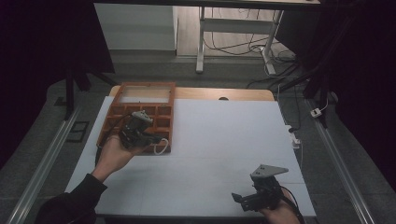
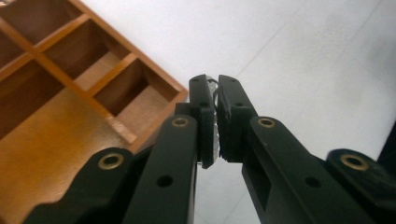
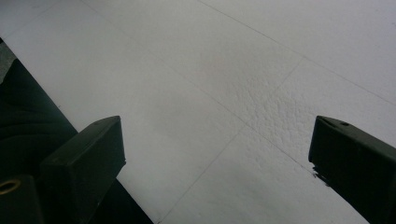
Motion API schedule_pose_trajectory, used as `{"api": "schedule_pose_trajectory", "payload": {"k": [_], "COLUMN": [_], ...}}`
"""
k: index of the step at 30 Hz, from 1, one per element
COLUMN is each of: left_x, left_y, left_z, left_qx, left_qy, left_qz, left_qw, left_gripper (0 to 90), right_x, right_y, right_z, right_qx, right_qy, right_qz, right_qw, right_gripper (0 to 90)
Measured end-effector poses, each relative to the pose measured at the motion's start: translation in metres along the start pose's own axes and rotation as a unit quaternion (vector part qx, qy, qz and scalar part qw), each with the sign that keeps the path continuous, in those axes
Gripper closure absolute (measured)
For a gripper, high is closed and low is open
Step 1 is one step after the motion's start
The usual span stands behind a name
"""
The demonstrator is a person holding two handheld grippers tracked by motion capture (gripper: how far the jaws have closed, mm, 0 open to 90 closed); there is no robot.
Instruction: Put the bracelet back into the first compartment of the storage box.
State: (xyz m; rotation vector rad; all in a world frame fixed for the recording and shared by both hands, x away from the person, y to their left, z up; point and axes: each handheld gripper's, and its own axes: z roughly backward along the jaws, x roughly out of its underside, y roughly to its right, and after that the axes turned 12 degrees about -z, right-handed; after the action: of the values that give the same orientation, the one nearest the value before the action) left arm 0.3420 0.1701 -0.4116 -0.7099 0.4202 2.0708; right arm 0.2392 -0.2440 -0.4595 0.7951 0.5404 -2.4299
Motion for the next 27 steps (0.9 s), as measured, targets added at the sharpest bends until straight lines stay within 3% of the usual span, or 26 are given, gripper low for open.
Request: {"api": "schedule_pose_trajectory", "payload": {"k": [13,27], "left_x": [0.005,0.016], "left_y": [-0.029,-0.061], "left_z": [0.01,0.015], "left_qx": [-0.039,-0.069], "left_qy": [-0.004,-0.007], "left_qz": [0.027,0.065], "left_qw": [0.9989,0.9955], "left_gripper": [85.3,85.2], "right_x": [0.0,0.0], "right_y": [0.0,0.0], "right_z": [0.0,0.0], "right_qx": [0.0,-0.002], "right_qy": [0.0,0.001], "right_qz": [0.0,-0.002], "right_qw": [1.0,1.0], "right_gripper": [3.2,3.1]}}
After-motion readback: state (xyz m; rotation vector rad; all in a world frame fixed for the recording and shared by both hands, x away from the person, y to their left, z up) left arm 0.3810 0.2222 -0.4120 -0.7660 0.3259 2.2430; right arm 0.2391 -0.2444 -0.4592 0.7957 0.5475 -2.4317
